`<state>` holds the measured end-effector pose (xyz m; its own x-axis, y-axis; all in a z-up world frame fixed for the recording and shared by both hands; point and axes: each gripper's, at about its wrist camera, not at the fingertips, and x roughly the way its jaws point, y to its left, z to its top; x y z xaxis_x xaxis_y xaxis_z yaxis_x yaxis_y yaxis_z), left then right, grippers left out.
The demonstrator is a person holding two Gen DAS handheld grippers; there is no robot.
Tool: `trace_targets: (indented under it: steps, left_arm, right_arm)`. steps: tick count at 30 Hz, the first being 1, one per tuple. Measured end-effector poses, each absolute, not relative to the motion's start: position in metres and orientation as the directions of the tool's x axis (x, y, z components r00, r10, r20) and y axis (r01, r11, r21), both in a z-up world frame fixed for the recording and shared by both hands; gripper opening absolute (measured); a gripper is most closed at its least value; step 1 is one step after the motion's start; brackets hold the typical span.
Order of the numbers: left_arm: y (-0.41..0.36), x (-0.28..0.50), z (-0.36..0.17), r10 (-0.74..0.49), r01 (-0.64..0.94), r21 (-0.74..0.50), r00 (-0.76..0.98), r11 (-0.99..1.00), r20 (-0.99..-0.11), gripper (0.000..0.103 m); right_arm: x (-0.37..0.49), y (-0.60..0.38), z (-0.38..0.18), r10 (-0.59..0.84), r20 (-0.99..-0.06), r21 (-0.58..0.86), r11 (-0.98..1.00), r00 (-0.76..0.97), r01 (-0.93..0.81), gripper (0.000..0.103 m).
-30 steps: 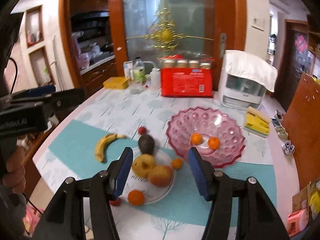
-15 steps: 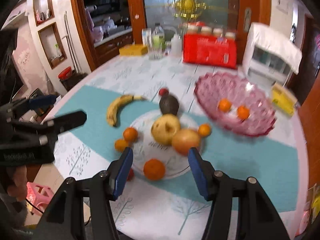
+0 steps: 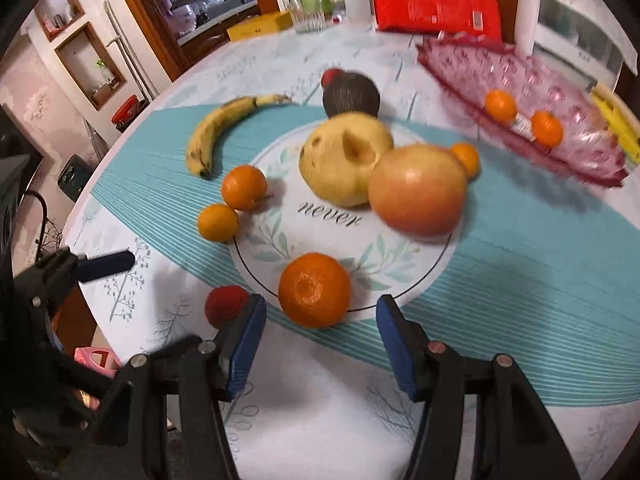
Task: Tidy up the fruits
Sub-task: 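Grasp a red lychee with the left gripper while the right gripper grasps an orange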
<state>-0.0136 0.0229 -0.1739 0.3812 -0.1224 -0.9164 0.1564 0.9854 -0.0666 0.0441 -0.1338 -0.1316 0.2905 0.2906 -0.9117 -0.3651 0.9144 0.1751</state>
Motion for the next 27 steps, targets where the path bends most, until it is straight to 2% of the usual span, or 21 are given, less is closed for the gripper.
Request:
trace_targets:
  steps: [4,11,15,22,25,27]
  left_arm:
    - [0.021,-0.013,-0.182,-0.155,0.164,-0.101,0.366,0.981,-0.918,0.095]
    - [0.025,-0.007,-0.186,-0.187,0.145,-0.143,0.367,0.979,-0.911,0.092]
    - [0.025,0.000,-0.191,-0.206,0.140,-0.167,0.345,0.976,-0.916,0.077]
    - [0.017,0.007,-0.194,-0.229,0.153,-0.187,0.335,0.970,-0.914,0.068]
    - [0.012,0.009,-0.193,-0.232,0.163,-0.186,0.336,0.969,-0.913,0.056]
    - [0.008,0.009,-0.192,-0.248,0.181,-0.197,0.331,0.964,-0.910,0.037]
  right_arm:
    - [0.050,-0.127,-0.145,0.299,-0.916,0.189,0.910,0.267,-0.370,0.048]
    - [0.054,-0.120,-0.151,0.292,-0.918,0.175,0.905,0.268,-0.388,0.045]
    - [0.053,-0.123,-0.151,0.295,-0.918,0.180,0.905,0.265,-0.385,0.043]
    - [0.049,-0.152,-0.148,0.298,-0.917,0.209,0.925,0.265,-0.319,0.043]
    - [0.047,-0.165,-0.146,0.292,-0.917,0.213,0.934,0.270,-0.288,0.043]
    - [0.045,-0.170,-0.145,0.289,-0.917,0.213,0.937,0.274,-0.275,0.043]
